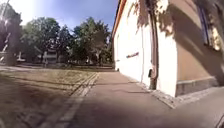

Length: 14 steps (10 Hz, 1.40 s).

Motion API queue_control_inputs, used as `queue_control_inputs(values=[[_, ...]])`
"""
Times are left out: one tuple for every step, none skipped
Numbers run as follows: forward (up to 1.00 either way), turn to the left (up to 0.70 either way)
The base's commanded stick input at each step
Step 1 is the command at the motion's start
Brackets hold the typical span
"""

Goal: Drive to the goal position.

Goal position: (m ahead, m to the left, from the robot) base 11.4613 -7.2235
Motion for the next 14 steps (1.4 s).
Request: queue_control_inputs(values=[[0.70, 0.14], [0.70, 0.14], [0.70, 0.14], [0.70, 0.07], [0.70, 0.00], [0.70, 0.00], [0.70, 0.00], [0.70, 0.00], [0.70, 0.00], [0.70, 0.00], [0.70, 0.00], [0.70, 0.00], [0.70, 0.00], [0.70, 0.00]])
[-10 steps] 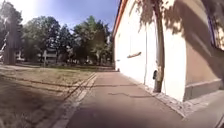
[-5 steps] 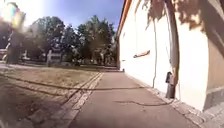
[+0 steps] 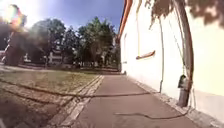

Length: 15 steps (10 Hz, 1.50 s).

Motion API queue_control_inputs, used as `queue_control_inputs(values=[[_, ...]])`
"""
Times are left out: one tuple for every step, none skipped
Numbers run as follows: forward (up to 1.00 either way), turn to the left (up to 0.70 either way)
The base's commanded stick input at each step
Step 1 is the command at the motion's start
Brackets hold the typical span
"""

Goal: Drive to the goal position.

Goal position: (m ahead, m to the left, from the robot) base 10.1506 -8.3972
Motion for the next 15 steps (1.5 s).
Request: queue_control_inputs(values=[[0.70, -0.03], [0.70, -0.08], [0.70, -0.14], [0.70, -0.14], [0.70, -0.14], [0.70, -0.14], [0.70, -0.14], [0.70, -0.14], [0.70, -0.14], [0.70, -0.14], [0.70, -0.14], [0.70, -0.14], [0.70, -0.14], [0.70, -0.14], [0.70, -0.14]])
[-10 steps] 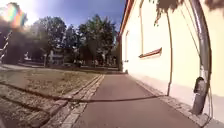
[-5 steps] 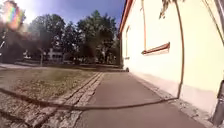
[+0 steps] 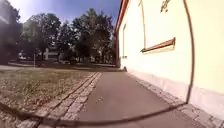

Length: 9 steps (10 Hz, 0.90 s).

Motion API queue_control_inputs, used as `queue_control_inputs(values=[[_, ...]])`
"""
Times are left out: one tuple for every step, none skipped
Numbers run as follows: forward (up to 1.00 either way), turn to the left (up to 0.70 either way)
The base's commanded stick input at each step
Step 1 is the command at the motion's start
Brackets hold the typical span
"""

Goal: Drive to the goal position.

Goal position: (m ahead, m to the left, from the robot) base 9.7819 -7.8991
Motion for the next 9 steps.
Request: queue_control_inputs(values=[[0.70, -0.14], [0.70, -0.13], [0.70, -0.09], [0.70, 0.00], [0.70, 0.00], [0.70, 0.00], [0.70, 0.00], [0.70, 0.13], [0.70, 0.13]])
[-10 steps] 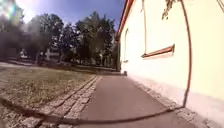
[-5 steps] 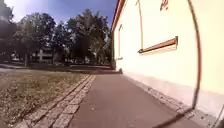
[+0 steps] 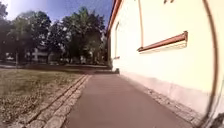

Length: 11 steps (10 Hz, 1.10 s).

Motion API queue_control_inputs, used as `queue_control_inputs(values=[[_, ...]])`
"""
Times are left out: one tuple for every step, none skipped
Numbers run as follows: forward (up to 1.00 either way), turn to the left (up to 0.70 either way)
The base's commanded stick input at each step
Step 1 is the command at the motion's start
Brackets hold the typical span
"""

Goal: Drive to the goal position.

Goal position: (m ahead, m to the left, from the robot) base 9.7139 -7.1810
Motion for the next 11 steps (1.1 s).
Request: queue_control_inputs(values=[[0.70, 0.03], [0.70, 0.00], [0.70, 0.00], [0.70, 0.00], [0.70, 0.00], [0.70, 0.00], [0.70, 0.00], [0.70, 0.00], [0.70, 0.00], [0.70, 0.00], [0.70, 0.00]])
